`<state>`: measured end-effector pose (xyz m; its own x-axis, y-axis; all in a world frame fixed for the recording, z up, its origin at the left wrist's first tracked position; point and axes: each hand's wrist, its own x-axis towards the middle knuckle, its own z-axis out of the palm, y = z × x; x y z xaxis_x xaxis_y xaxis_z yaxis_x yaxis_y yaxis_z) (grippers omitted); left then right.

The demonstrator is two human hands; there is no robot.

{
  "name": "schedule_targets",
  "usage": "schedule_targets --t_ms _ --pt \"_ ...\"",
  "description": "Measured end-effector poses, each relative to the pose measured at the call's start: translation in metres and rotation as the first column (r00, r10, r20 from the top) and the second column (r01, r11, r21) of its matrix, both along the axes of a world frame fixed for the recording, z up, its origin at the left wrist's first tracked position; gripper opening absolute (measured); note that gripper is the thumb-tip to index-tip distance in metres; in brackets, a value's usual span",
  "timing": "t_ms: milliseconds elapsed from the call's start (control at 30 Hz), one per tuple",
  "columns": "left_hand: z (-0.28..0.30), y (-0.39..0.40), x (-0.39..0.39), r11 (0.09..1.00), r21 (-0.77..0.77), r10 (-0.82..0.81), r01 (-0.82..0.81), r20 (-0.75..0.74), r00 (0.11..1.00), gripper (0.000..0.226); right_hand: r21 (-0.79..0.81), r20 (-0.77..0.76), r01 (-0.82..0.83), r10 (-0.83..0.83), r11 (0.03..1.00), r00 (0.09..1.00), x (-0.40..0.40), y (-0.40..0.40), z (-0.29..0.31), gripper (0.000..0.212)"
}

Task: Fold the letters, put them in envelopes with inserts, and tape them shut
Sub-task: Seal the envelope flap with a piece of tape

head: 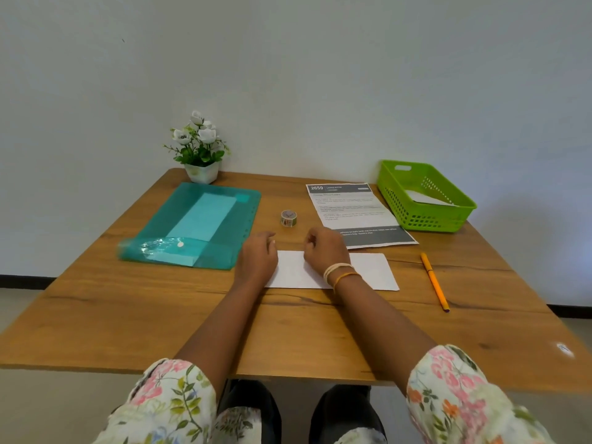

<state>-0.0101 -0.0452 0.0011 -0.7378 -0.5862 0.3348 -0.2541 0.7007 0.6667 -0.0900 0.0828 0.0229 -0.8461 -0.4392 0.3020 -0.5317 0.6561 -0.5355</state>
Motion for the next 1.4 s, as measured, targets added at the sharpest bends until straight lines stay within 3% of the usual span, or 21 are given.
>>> schedule_targets --t_ms 300,467,600,767,833,900,1100,1400 --pt "-0.006 -0.001 -0.002 0.998 -0.057 0.007 -0.009 -0.043 0.999 0.03 0.228 -0.029 -0.082 0.091 0.97 0.995 -0.046 -0.05 -0.003 0.036" --pt "-0.006 0.0 0.001 0.999 -0.035 -0.039 0.036 -0.078 0.996 0.043 0.083 -0.036 -0.12 0.124 0.989 0.992 -0.043 -0.046 -0.004 0.018" --pt "-0.007 0.0 0.003 0.976 -0.162 -0.153 0.145 -0.037 0.988 0.062 -0.018 -0.102 -0.294 0.291 0.956 0.951 -0.024 -0.024 -0.012 0.011" --pt "-0.007 -0.003 0.003 0.983 -0.052 -0.18 0.177 -0.062 0.982 0.022 -0.202 -0.191 -0.411 0.375 0.889 0.907 -0.009 -0.005 -0.017 0.025" --pt "-0.007 -0.006 0.003 0.977 0.031 -0.206 0.21 -0.101 0.973 0.014 -0.327 -0.159 -0.39 0.357 0.861 0.921 -0.006 -0.003 -0.015 0.035" --pt "-0.008 -0.011 0.002 0.956 0.139 -0.232 0.257 -0.173 0.957 0.013 -0.393 -0.185 -0.353 0.303 0.849 0.935 -0.008 -0.002 -0.015 0.032" --pt "-0.013 -0.015 0.0 0.95 0.139 -0.264 0.28 -0.125 0.956 0.023 -0.397 -0.265 -0.336 0.244 0.854 0.933 -0.009 0.004 -0.021 0.023" --pt "-0.005 -0.01 0.002 0.948 0.194 -0.223 0.254 -0.17 0.96 0.004 -0.345 -0.319 -0.337 0.229 0.876 0.92 -0.006 0.001 -0.02 0.016"
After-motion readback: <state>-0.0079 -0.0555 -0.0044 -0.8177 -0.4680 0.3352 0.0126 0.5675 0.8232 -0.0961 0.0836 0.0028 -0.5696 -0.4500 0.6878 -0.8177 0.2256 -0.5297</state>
